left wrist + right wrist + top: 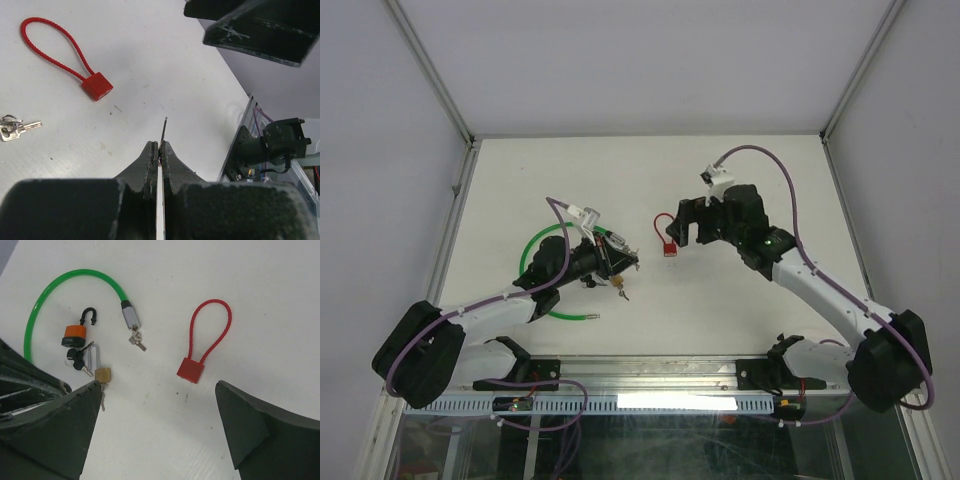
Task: Unlock with the key
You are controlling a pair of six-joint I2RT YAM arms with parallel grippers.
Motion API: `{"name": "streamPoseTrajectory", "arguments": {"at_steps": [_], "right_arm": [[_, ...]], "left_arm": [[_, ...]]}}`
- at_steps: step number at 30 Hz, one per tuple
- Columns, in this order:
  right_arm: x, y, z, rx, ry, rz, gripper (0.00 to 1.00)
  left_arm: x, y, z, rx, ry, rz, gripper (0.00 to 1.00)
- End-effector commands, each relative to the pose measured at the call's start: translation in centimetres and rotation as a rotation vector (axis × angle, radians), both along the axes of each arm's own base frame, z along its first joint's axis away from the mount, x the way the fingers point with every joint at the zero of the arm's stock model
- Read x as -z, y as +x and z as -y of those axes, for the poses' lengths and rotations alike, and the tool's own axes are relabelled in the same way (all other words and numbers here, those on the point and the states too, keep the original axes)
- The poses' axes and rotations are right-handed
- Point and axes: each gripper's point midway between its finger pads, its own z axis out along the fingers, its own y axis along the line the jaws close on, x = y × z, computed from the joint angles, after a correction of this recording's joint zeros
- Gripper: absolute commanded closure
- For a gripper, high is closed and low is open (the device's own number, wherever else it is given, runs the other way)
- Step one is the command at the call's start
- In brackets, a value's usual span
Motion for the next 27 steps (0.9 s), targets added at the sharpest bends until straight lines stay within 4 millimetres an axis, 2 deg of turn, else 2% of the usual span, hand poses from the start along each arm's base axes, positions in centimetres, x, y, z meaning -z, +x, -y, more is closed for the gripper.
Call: {"name": "streamPoseTrajectory", "arguments": {"at_steps": [1,5,12,17,21,22,27], "right_arm": [[0.9,2.0,-0.5,0.044,-0.064,-0.114,0.01],[5.0,3.5,-0.1,0.151,-0.186,-0.304,0.04],[9.5,4.5,0.2,0.264,-0.320,-0.515,0.13],[11.6,4.5,-1.2,0.246,-0.359,-0.596,0.19],[12.3,4.9,-2.3,0.255,-0.397,-0.611,0.22],[13.1,4.9,-2.8,0.255,-0.417,-0.634,0.26],[14.2,5.2,-3.0,0.298,-0.489,-0.653,0.30]], "left_arm": [[-0.9,0.8,-0.8,-0.043,0.011,0.066,1.00],[-0.4,0.9,-1.0,-0.048,0.036,0.049,1.00],[-0.8,0.8,-1.4,-0.063,0.035,0.071,1.00],[-0.8,0.9,-1.6,-0.076,0.047,0.072,1.00],[-0.8,1.0,-1.8,-0.084,0.053,0.075,1.00],[-0.8,1.0,-1.8,-0.088,0.054,0.075,1.00],[-0.8,1.0,-1.9,-0.088,0.055,0.074,1.00]]}}
